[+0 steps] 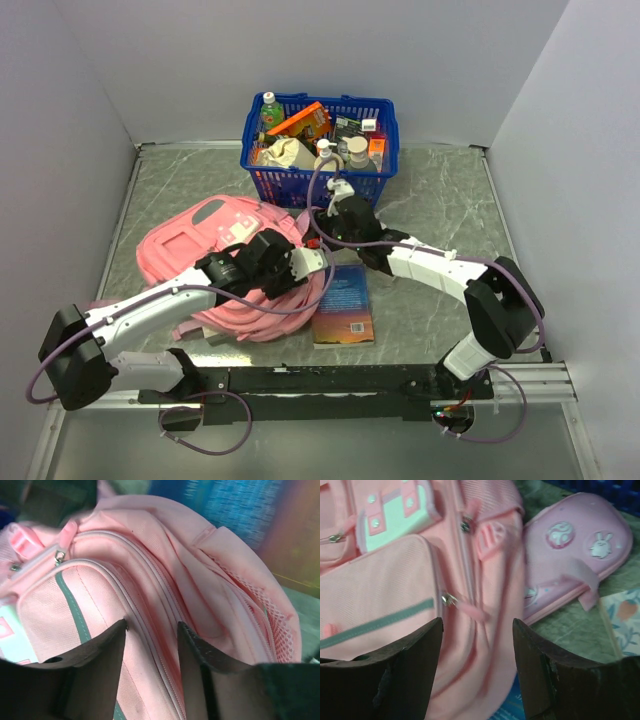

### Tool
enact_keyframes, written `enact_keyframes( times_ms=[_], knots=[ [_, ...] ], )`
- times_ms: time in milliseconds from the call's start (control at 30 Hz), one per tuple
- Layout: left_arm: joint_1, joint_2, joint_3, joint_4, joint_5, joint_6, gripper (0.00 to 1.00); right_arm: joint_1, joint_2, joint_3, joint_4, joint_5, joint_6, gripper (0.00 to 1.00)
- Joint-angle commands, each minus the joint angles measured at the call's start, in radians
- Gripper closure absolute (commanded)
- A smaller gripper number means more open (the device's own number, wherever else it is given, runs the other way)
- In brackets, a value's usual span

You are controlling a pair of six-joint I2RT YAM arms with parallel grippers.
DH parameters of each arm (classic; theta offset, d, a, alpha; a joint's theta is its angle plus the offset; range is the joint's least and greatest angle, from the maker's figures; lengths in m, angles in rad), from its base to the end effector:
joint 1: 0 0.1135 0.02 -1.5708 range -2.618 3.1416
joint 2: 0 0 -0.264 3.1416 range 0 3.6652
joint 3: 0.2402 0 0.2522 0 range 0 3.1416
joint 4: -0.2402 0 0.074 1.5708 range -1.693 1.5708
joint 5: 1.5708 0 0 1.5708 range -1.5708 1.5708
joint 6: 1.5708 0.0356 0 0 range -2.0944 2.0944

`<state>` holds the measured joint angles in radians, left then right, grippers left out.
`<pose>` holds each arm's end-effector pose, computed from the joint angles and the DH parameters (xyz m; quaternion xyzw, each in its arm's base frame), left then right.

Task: Pack the student bag
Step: Zip the student bag at the center of the board.

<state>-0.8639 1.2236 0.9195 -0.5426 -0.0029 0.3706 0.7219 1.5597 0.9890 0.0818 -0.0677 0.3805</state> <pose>0.1653 -0.1934 0.2635 0.5409 0.7629 -0.0852 0.3438 0.2628 0.2346 0.2442 -0.1627 0.8413 0.2942 0.4232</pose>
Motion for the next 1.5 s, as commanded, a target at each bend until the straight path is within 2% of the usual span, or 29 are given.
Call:
enact_keyframes(
  times_ms=[0, 233, 300, 367, 400, 467, 567, 667, 800, 900, 933, 1033, 1100, 1167, 1367, 1467],
  knots=[
    [0.008, -0.021, -0.021, 0.092, -0.172, -0.007, 0.52, -0.068, 0.011, 0.074, -0.019, -0.024, 0.029, 0.35],
    [0.008, -0.062, -0.005, -0.019, -0.007, 0.014, 0.7, -0.102, 0.189, 0.284, -0.074, -0.184, 0.008, 0.33],
    [0.009, -0.087, 0.016, -0.078, 0.122, 0.04, 0.73, -0.102, 0.227, 0.33, -0.07, -0.233, 0.006, 0.33],
    [0.008, -0.127, 0.016, -0.097, 0.191, 0.06, 0.76, -0.104, 0.27, 0.382, -0.077, -0.25, 0.004, 0.32],
    [0.009, -0.139, 0.012, -0.096, 0.188, 0.063, 0.83, -0.101, 0.286, 0.399, -0.077, -0.254, 0.003, 0.32],
    [0.008, -0.154, 0.004, -0.092, 0.141, 0.059, 0.85, -0.098, 0.333, 0.44, -0.077, -0.251, -0.003, 0.32],
    [0.009, -0.161, 0.012, -0.109, 0.104, 0.054, 0.81, -0.085, 0.408, 0.512, -0.138, -0.244, -0.02, 0.32],
    [0.012, -0.179, -0.005, -0.092, 0.054, 0.031, 0.7, -0.07, 0.457, 0.546, -0.158, -0.216, -0.023, 0.31],
    [0.014, -0.193, -0.05, -0.097, 0.038, 0.027, 0.47, -0.062, 0.493, 0.547, -0.137, -0.21, -0.002, 0.31],
    [0.011, -0.208, -0.103, -0.073, 0.006, 0.037, 0.38, -0.049, 0.496, 0.502, -0.103, -0.207, 0.012, 0.33],
    [0.012, -0.213, -0.119, -0.06, -0.049, 0.045, 0.38, -0.042, 0.491, 0.485, -0.091, -0.211, 0.023, 0.34],
    [0.014, -0.219, -0.168, 0.01, -0.176, 0.062, 0.38, -0.022, 0.442, 0.401, -0.024, -0.224, 0.053, 0.42],
    [0.032, -0.219, -0.189, 0.073, -0.213, 0.086, 0.39, -0.004, 0.41, 0.317, 0.027, -0.218, 0.076, 0.55],
    [0.077, -0.202, -0.164, 0.073, -0.169, 0.082, 0.39, 0.008, 0.37, 0.259, 0.062, -0.212, 0.1, 0.69],
    [0.097, -0.183, -0.136, 0.049, -0.131, 0.06, 0.38, 0.05, 0.267, 0.113, 0.116, -0.179, 0.135, 0.91],
    [0.097, -0.185, -0.127, 0.053, -0.127, 0.047, 0.37, 0.065, 0.234, 0.056, 0.133, -0.179, 0.15, 0.99]
  ],
)
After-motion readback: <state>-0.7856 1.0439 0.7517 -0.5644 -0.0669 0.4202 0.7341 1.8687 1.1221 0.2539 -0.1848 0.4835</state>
